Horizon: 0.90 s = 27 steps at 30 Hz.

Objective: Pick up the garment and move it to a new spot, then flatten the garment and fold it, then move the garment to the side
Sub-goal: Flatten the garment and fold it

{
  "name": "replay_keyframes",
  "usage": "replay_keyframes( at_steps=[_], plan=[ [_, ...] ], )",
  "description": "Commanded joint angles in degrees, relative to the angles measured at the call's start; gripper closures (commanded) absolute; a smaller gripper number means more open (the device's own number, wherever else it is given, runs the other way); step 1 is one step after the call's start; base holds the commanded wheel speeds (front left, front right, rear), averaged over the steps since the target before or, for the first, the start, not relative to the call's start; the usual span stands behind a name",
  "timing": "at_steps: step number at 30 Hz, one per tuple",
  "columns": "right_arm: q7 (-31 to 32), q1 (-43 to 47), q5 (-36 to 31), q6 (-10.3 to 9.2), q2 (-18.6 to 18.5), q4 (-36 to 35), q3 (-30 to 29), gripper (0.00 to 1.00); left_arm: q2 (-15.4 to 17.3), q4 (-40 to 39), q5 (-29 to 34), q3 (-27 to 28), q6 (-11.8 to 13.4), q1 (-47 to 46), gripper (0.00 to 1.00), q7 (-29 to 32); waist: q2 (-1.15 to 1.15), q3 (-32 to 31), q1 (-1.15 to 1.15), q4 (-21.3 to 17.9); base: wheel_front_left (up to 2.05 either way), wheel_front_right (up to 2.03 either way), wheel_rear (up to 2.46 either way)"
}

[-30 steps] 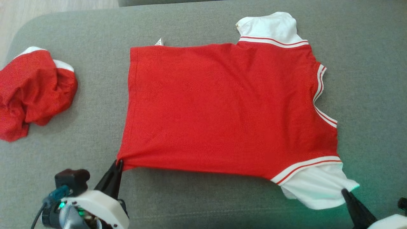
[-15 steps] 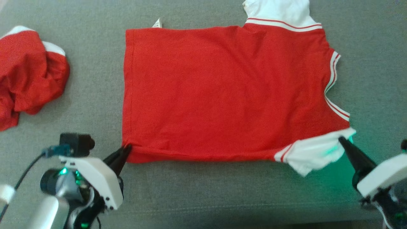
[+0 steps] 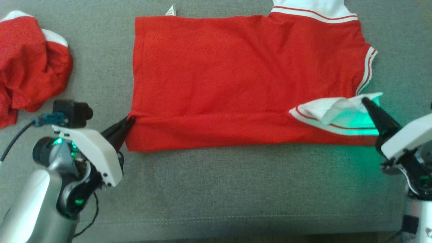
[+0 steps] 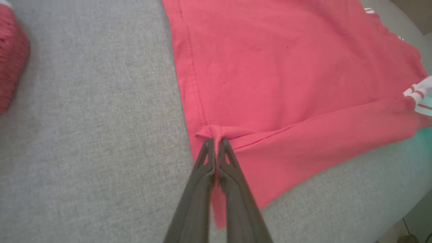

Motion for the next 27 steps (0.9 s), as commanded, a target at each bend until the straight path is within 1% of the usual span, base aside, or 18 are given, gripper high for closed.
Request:
replay_keyframes(
  at_steps=[1, 3, 4, 5, 6, 7, 9, 12, 15, 21, 24, 27],
  plan=[
    [-0.91, -2.29, -0.31, -0.04, -0.66, -1.56, 1.07, 1.00, 1.62, -0.98, 0.15, 2.18, -0.40, -3.35, 1.00, -0.80, 0.00, 0.34, 0.00, 0.11, 0.00, 0.00, 0.00],
    [-2.91, -3.45, -0.03, -0.04, -0.65, -0.88, 1.08, 1.00, 1.44, 0.24, 0.80, 1.82, -0.64, -4.66, 1.00, -1.89, 0.00, 0.74, 0.00, 0.13, 0.00, 0.00, 0.00],
    [-3.89, -3.86, 0.29, -0.04, -0.65, -0.53, 1.25, 0.78, 1.05, 0.87, 0.74, 1.76, -0.78, -5.25, 1.00, -2.67, 0.00, 0.92, 0.00, 0.14, 0.00, 0.00, 0.00],
    [-4.93, -4.11, 0.53, -0.04, -0.65, -0.19, 1.39, 0.30, 0.75, 1.59, 0.78, 1.65, -0.92, -5.74, 0.98, -3.41, 0.00, 1.06, 0.00, 0.11, 0.00, 0.00, 0.00],
    [-6.21, -4.27, 0.54, -0.04, -0.65, -0.20, 1.76, 0.00, 0.39, 2.18, 0.82, 1.57, -1.03, -6.10, 0.64, -4.28, 0.00, 1.22, 0.00, 0.08, 0.00, 0.00, 0.00],
    [-7.80, -4.28, 0.72, -0.04, -0.65, -0.35, 2.07, 0.00, -0.11, 2.63, 0.83, 1.65, -1.12, -6.40, 0.00, -5.61, 0.00, 1.33, 0.00, 0.06, 0.00, 0.00, 0.00],
    [-11.51, -3.81, 0.18, -0.04, -0.65, -1.15, 2.87, 0.00, -0.78, 3.69, 1.19, 1.50, -1.21, -6.47, 0.00, -7.70, 0.00, 1.45, 0.00, -0.02, 0.00, 0.00, 0.00],
    [-18.02, -2.13, -2.97, -0.04, -0.65, -3.65, 5.23, 0.00, -2.11, 4.43, 2.34, 2.41, -0.41, -6.29, 0.00, -13.21, 0.00, 1.57, 0.00, -0.20, 0.00, 0.00, 0.00],
    [-25.35, 0.10, -7.96, -0.04, -0.83, -6.53, 8.30, 0.00, -3.51, 4.48, 4.29, 3.44, 1.26, -5.49, 0.00, -19.74, 0.00, 1.45, 0.00, -0.48, 0.00, 0.00, 0.00],
    [-37.72, 4.45, -18.22, -0.04, -2.09, -9.82, 13.15, 0.00, -5.48, 3.57, 8.22, 5.91, 5.85, -2.38, 0.00, -31.62, 0.00, 0.23, 0.00, -1.31, 0.00, 0.00, 0.00],
    [-42.06, 6.59, -22.07, -0.04, -2.40, -10.45, 14.52, 0.00, -5.93, 2.50, 9.94, 6.72, 7.89, -0.09, 0.00, -35.97, 0.00, -0.84, 0.00, -1.53, 0.00, 0.00, 0.00],
    [-43.74, 8.32, -24.02, -0.04, -2.45, -10.66, 15.06, 0.00, -6.31, 1.72, 10.72, 6.96, 8.98, 1.62, 0.00, -37.74, 0.00, -1.60, 0.00, -1.50, 0.00, 0.00, 0.00]
  ],
)
